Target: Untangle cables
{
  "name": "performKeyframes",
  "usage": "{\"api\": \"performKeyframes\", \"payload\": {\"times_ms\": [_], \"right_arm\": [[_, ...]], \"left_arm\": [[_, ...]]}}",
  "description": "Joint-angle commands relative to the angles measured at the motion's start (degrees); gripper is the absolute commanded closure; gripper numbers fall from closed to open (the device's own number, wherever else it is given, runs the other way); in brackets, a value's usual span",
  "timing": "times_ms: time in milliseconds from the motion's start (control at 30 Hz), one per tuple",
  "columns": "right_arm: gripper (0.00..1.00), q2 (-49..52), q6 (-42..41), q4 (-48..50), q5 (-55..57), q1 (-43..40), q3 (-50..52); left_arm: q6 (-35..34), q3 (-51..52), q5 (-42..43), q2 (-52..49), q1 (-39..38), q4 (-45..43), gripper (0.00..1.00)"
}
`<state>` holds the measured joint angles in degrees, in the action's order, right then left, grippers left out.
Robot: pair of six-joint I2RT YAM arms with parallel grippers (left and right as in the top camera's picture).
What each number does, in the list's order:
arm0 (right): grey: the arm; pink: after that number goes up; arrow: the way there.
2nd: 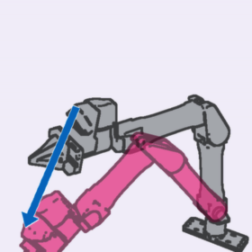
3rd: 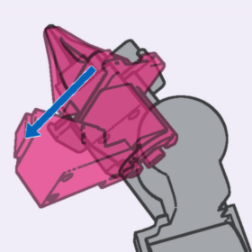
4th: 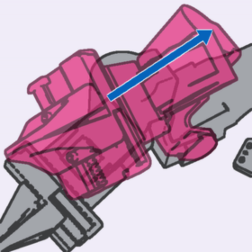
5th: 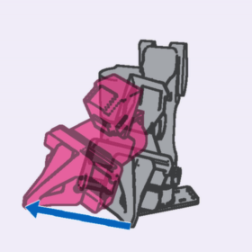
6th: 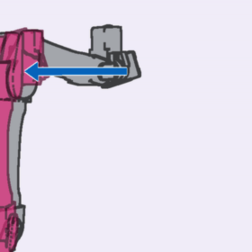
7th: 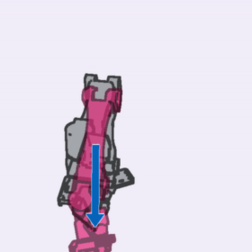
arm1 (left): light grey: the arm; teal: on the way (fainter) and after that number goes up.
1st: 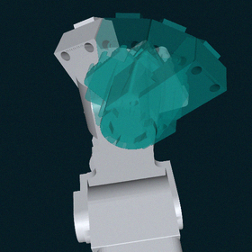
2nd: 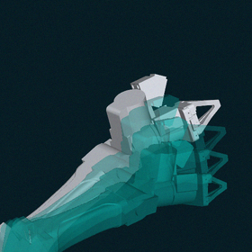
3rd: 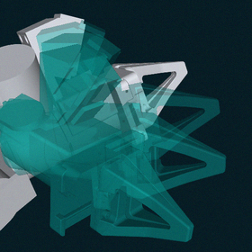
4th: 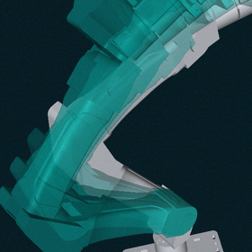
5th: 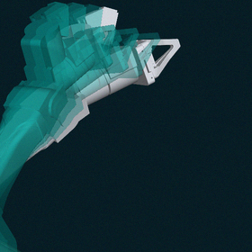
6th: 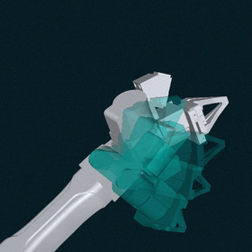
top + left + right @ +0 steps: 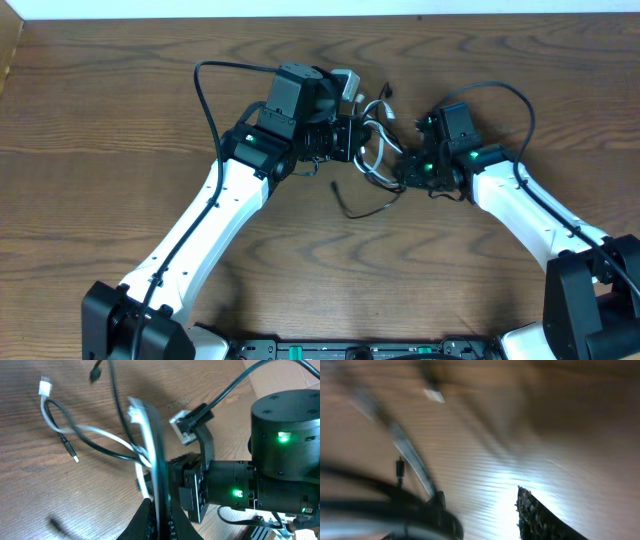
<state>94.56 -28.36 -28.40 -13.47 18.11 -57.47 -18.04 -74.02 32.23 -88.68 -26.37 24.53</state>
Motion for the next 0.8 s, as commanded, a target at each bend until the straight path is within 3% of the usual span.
{"api": "performKeyframes", "payload": {"times_ms": [0,367,500,600,667,767], "right_arm": [[0.60,1.18,-6.80,-5.42,17.38,-2.34,0.13],[0.63,1.18,-4.90,-17.49,22.03,-13.16,0.15],[0.70,1.18,5.01,-16.46,12.20,-15.50,0.15],[0.91,0.90,12.41,-15.10,2.47,-15.67,0.13],[0.98,0.15,16.87,-13.86,-6.01,-15.65,0.04],[0.99,-2.19,20.68,-12.48,-17.49,-15.65,-0.59]], "left_arm": [[0.17,-1.62,-2.54,1.77,2.32,-0.46,0.93],[1.90,-1.62,-5.86,4.17,13.11,2.49,0.93],[3.28,-1.60,-6.38,4.15,15.15,4.90,0.93],[5.49,-1.60,-6.38,4.15,15.17,6.34,0.93],[5.84,-1.60,-6.38,4.13,15.15,7.17,0.92],[8.83,-1.60,-6.40,4.13,15.17,8.44,0.93]]}}
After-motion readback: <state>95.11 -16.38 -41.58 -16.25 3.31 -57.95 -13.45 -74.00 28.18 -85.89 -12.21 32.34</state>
